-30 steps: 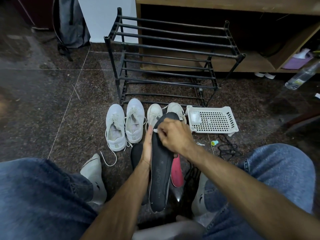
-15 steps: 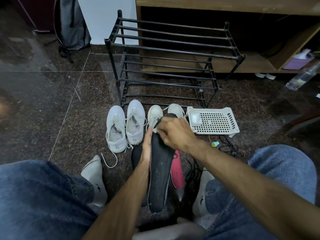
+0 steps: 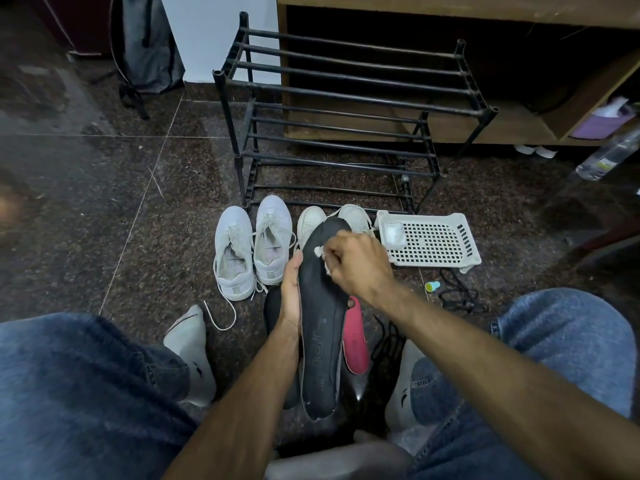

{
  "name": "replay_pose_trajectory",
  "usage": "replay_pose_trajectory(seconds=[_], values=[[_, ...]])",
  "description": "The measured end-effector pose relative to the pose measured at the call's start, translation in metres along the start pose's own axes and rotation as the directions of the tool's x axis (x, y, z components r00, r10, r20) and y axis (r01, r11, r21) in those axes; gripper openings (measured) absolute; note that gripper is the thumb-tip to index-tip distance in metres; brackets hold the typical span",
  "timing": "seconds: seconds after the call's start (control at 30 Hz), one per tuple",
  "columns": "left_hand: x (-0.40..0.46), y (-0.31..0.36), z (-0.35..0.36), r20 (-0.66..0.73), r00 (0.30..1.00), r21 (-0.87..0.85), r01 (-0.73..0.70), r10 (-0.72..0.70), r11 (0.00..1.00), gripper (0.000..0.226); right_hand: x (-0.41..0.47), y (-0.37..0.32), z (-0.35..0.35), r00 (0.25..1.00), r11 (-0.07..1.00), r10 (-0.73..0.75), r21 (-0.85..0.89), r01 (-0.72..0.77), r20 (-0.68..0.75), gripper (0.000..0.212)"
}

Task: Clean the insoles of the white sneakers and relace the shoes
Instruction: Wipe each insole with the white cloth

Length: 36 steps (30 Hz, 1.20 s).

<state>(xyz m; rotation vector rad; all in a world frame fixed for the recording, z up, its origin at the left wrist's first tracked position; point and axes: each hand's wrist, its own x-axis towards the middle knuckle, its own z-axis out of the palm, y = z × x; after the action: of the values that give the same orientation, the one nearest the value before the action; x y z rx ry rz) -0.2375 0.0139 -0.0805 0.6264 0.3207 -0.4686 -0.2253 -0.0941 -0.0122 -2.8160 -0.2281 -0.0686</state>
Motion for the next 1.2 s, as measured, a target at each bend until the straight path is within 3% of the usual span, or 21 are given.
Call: replay_pose_trajectory(seconds=[0.1,0.2,0.37,0.47,0.5,0.57,0.63,0.67,0.8,0.9,0.97,1.03,1.13,1.2], values=[[0.000,0.006,-0.004,-0.071,0.992,0.003,-0.101,0.101,0.995,0.050,-0.041,-0.014,0.007,0.981,0.979,-0.179,0.114,0.170,0.073,0.015],[0.006,0.005,-0.008,-0.132,0.986,0.007,-0.103,0.103,0.995,0.043,-0.051,-0.010,0.012,0.973,0.972,-0.216,0.113,0.206,0.082,0.018],[0.000,0.004,0.010,-0.010,0.997,0.069,-0.071,0.072,0.995,0.060,-0.011,-0.001,0.007,0.995,0.991,-0.059,0.116,0.068,-0.078,0.014],[0.007,0.000,-0.001,0.005,0.999,0.057,-0.052,0.051,0.997,0.080,-0.013,-0.002,0.010,0.988,0.986,-0.123,0.099,0.133,-0.098,0.016],[0.006,0.002,0.000,-0.030,0.997,0.124,-0.071,0.075,0.990,0.076,-0.018,-0.002,0.012,0.977,0.978,-0.188,0.067,0.195,-0.097,0.019],[0.003,0.005,0.000,-0.184,0.975,0.274,-0.068,0.122,0.959,0.043,-0.028,-0.003,0.011,0.940,0.941,-0.339,-0.011,0.339,-0.040,0.024],[0.007,-0.001,-0.006,-0.178,0.979,0.326,-0.035,0.098,0.945,0.057,-0.029,-0.001,0.003,0.889,0.882,-0.450,-0.113,0.457,0.083,0.018],[0.007,-0.003,-0.007,-0.171,0.984,0.325,0.004,0.054,0.946,0.052,-0.024,0.001,-0.001,0.869,0.848,-0.478,-0.188,0.495,0.128,0.011],[0.000,0.003,0.005,-0.144,0.988,0.277,0.095,-0.057,0.956,0.054,0.004,0.008,-0.017,0.844,0.763,-0.508,-0.365,0.533,0.171,0.024],[0.004,0.001,0.001,-0.086,0.989,0.284,0.136,-0.116,0.949,0.071,0.000,0.007,-0.018,0.766,0.697,-0.603,-0.322,0.641,0.222,0.023],[0.001,0.000,0.003,-0.087,0.991,0.398,0.126,-0.099,0.909,0.062,-0.010,0.006,-0.016,0.713,0.654,-0.634,-0.283,0.701,0.300,0.024],[-0.001,0.000,0.002,-0.068,0.995,0.450,0.099,-0.076,0.888,0.047,-0.008,0.011,-0.016,0.711,0.631,-0.615,-0.327,0.703,0.342,0.024],[-0.004,-0.003,0.007,-0.086,0.993,0.405,0.106,-0.077,0.908,0.046,0.007,0.018,-0.020,0.783,0.659,-0.534,-0.423,0.622,0.320,0.025],[-0.004,-0.002,0.006,-0.100,0.992,0.458,0.117,-0.080,0.881,0.037,0.008,0.014,-0.022,0.773,0.669,-0.554,-0.387,0.634,0.308,0.030]])
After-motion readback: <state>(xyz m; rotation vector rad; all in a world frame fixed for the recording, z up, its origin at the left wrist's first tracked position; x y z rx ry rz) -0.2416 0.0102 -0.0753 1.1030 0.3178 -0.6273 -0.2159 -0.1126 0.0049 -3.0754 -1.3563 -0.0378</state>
